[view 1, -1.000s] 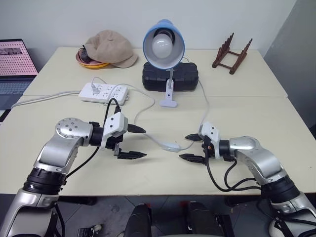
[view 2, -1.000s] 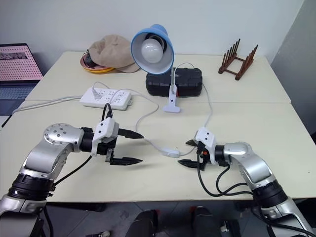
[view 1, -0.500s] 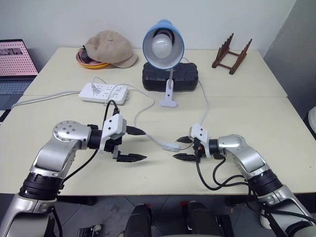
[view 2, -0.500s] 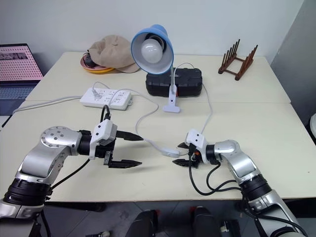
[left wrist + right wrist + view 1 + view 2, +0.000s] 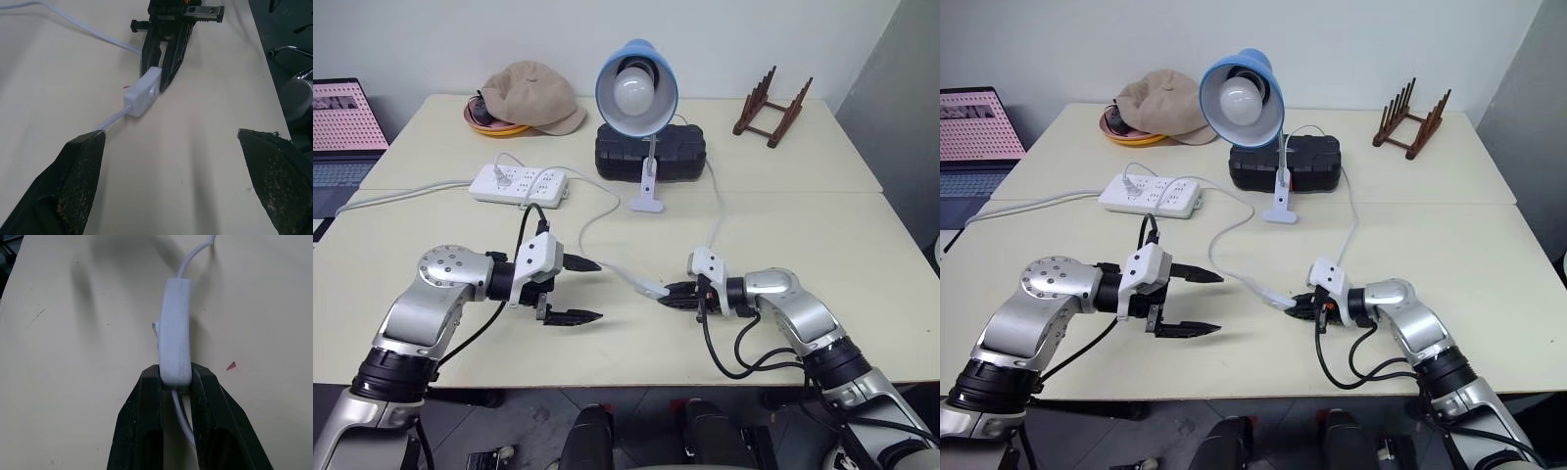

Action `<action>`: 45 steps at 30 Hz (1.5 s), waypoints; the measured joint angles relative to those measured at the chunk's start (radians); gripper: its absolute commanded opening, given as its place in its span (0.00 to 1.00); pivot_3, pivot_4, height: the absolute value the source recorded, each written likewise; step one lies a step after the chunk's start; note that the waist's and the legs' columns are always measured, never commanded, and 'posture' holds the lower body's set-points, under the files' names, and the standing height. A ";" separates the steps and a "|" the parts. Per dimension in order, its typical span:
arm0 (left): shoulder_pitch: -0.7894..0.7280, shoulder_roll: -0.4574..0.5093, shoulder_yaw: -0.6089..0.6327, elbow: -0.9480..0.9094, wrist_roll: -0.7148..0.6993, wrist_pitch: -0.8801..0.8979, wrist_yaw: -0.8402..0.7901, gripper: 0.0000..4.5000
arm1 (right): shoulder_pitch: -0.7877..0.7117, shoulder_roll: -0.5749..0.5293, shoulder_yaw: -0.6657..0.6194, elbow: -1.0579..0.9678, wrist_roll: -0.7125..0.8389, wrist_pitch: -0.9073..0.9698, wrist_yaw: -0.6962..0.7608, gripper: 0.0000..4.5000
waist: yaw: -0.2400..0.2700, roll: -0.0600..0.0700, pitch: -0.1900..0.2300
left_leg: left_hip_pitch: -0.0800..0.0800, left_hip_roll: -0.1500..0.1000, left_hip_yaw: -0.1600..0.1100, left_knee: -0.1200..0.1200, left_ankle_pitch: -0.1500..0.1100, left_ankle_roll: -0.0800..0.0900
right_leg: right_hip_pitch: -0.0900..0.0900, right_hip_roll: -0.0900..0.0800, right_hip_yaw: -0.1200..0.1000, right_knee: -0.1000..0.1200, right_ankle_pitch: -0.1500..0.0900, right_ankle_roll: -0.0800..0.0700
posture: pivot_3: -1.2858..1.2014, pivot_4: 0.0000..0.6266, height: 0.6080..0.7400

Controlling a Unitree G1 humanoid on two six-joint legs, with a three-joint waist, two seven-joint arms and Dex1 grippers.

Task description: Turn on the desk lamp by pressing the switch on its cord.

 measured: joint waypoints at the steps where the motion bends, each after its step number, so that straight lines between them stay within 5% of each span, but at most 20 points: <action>1: 0.000 0.000 0.001 -0.001 -0.007 0.018 0.003 1.00 | 0.002 0.001 -0.012 -0.008 0.015 0.016 -0.002 0.09 | 0.000 0.000 0.000 | 0.000 0.000 0.000 0.000 0.000 0.000 | 0.000 0.000 0.000 0.000 0.000 0.000 | 0.52 0.24 1.00; 10: -0.010 -0.169 0.142 -0.132 -0.397 0.604 0.295 1.00 | -0.022 0.011 -0.368 -0.232 0.463 0.518 -0.109 0.09 | 0.001 0.000 0.000 | 0.001 0.000 -0.002 0.003 0.000 0.000 | 0.003 0.000 -0.001 0.002 0.000 0.001 | 0.52 0.24 1.00; 16: -0.143 -0.368 0.181 -0.065 -0.619 0.854 0.478 1.00 | -0.056 -0.058 -0.451 -0.247 0.698 0.799 -0.108 0.09 | 0.003 0.000 0.000 | 0.001 0.000 -0.004 0.007 0.000 0.000 | 0.005 0.001 -0.002 0.002 0.001 0.002 | 0.52 0.24 1.00; 23: -0.232 -0.474 0.168 0.031 -0.658 0.892 0.526 1.00 | -0.041 -0.088 -0.461 -0.264 0.755 0.856 -0.115 0.09 | -0.006 0.000 0.000 | 0.001 -0.001 -0.003 0.006 0.000 0.001 | 0.005 0.001 -0.001 0.002 0.001 0.002 | 0.52 0.24 1.00; 43: -0.236 -0.438 0.162 0.061 -0.662 0.914 0.468 1.00 | -0.015 -0.105 -0.468 -0.304 0.842 0.872 -0.165 0.09 | -0.002 0.000 0.000 | 0.000 -0.001 -0.003 0.006 0.000 0.000 | 0.004 0.001 -0.001 0.000 0.001 0.002 | 0.52 0.24 1.00; 45: -0.236 -0.435 0.162 0.061 -0.662 0.914 0.465 0.92 | -0.015 -0.110 -0.468 -0.304 0.846 0.872 -0.166 0.09 | -0.001 0.000 0.000 | 0.000 -0.001 -0.003 0.006 0.000 0.000 | 0.004 0.001 -0.001 0.000 0.001 0.002 | 0.52 0.24 1.00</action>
